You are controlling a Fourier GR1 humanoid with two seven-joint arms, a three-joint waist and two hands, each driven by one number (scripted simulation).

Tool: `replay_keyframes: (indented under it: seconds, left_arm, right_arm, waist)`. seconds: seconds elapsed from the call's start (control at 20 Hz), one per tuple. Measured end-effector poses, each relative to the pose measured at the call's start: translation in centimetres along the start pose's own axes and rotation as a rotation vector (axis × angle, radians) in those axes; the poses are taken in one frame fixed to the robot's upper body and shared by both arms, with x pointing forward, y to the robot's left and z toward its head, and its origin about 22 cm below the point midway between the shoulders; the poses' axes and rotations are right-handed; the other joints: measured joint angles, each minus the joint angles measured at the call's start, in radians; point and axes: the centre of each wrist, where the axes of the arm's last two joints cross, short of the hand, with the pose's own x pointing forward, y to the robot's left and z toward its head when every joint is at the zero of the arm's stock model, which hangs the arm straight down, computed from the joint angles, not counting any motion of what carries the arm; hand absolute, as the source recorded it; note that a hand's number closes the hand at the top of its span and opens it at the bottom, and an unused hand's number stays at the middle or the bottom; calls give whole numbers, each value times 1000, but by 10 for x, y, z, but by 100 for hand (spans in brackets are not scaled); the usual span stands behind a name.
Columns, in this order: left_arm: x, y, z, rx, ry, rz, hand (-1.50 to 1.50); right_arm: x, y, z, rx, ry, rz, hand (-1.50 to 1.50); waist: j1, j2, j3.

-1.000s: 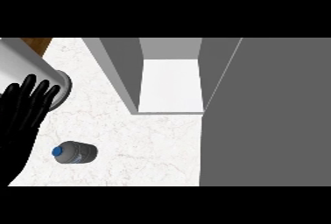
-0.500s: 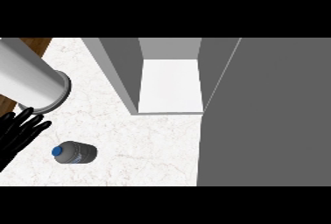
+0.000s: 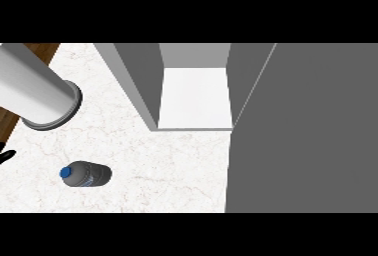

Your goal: Pick up the bottled water, place it into the cabinet and close the cabinet

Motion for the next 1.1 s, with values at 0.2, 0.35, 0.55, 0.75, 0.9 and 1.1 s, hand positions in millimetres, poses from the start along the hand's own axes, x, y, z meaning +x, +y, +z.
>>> replay_keyframes:
  seconds: [0.2, 0.35, 0.55, 0.75, 0.9, 1.1]
  left_arm:
    - [-8, 4, 7, 31, 14, -13, -150]
    - [-17, 10, 9, 67, 13, -16, -150]
    - [-35, 13, 3, 108, 31, -29, -150]
    - [-56, 21, -7, 136, 56, -49, -150]
    - [-76, 22, -10, 147, 85, -46, -150]
    - [-100, 28, -14, 177, 132, -37, -150]
  right_arm:
    - [-2, 3, 11, -3, 12, 0, -150]
    - [-4, 4, 19, -4, 13, -5, -150]
    - [-4, 6, 25, -3, 18, -5, -150]
    - [-5, 5, 33, -1, 16, 8, -150]
    - [-6, 6, 39, 1, 16, 5, -150]
    - [-8, 6, 47, 4, 9, 4, -150]
  waist:
    - [-2, 0, 0]
    - [-5, 0, 0]
    - [-8, 0, 0]
    - [-13, 1, -1]
    - [-15, 1, -1]
    - [-18, 1, -1]
